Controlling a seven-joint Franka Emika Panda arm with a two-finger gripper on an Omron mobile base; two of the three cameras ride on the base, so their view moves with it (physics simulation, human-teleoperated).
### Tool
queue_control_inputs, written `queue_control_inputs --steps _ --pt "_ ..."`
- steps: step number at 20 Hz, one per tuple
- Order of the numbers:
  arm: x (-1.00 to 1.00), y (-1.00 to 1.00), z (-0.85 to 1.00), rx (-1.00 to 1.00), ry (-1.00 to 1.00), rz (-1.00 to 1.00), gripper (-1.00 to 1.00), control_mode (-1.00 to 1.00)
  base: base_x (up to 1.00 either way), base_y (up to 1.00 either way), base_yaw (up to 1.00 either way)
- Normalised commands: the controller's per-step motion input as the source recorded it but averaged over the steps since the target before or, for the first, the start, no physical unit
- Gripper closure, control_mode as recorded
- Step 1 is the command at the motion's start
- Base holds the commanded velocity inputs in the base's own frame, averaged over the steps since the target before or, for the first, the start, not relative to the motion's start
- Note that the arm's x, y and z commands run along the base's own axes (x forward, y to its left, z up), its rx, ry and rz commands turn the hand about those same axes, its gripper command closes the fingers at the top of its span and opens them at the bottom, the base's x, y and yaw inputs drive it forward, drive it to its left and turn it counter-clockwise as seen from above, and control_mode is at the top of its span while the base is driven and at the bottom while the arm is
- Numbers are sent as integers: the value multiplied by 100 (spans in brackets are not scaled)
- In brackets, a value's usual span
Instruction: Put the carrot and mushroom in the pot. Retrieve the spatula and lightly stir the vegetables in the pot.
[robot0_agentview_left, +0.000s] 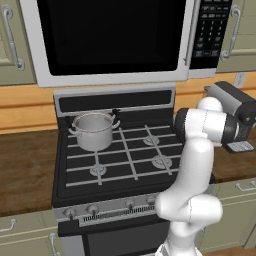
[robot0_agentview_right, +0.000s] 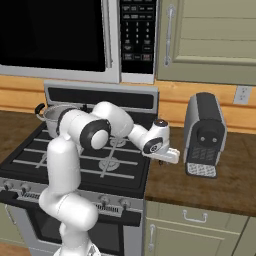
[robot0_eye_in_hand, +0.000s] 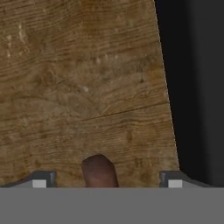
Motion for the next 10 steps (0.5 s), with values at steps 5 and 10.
queue_control_inputs --steps 5,10 --pt "-11 -13 -9 0 -8 13 -100 -100 0 0 0" --pt "5 -25 -33 0 -1 14 100 -100 0 0 0"
